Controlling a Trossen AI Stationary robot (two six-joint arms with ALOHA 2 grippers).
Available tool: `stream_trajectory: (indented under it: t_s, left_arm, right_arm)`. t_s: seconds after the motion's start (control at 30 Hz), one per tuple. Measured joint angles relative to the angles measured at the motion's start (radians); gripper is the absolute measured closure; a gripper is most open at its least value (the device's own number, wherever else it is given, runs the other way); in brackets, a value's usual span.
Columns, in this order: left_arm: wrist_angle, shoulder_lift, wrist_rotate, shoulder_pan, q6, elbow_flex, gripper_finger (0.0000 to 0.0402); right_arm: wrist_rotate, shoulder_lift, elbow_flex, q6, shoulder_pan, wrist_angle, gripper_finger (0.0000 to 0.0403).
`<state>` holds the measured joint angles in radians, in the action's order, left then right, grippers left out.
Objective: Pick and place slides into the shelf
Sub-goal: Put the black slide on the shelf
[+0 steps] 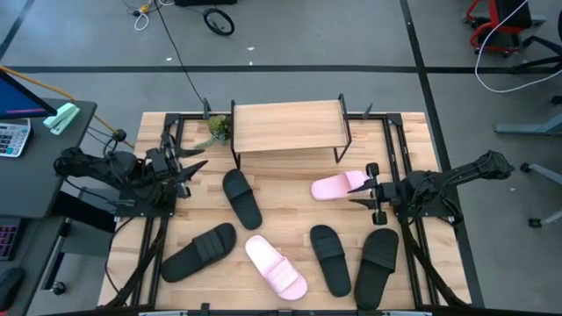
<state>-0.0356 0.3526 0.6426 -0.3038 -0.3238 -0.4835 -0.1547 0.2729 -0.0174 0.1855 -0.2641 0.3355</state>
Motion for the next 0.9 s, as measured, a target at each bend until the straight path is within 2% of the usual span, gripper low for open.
stream_trajectory:
  t_s: [0.23,0.33,0.47,0.57,0.7,0.8,0.9]
  left_arm:
    - [-0.001,0.073,0.000,0.000,0.006,0.000,0.0271]
    - [-0.008,0.098,0.000,0.000,0.002,0.000,0.0268]
    - [-0.017,0.125,0.000,0.000,0.000,0.000,0.0258]
    - [-0.019,0.148,0.000,0.000,0.012,0.000,0.0251]
    - [-0.021,0.185,0.000,0.000,0.026,0.000,0.0248]
    - [-0.022,0.216,0.000,0.000,0.039,0.000,0.0252]
    - [-0.021,0.251,0.001,0.000,0.115,0.000,0.0256]
  right_arm:
    - [-0.004,0.000,-0.001,-0.025,0.002,0.253,0.0293]
    - [-0.014,0.001,-0.002,-0.018,0.002,0.274,0.0293]
    - [-0.044,0.036,-0.009,0.164,0.025,0.308,0.0286]
    - [-0.026,0.104,-0.067,0.160,0.055,0.313,0.0274]
    - [-0.020,0.261,-0.207,0.111,0.081,0.221,0.0253]
    - [-0.020,0.411,-0.345,0.070,0.081,0.075,0.0238]
    - [-0.021,0.564,-0.486,0.003,0.081,-0.133,0.0227]
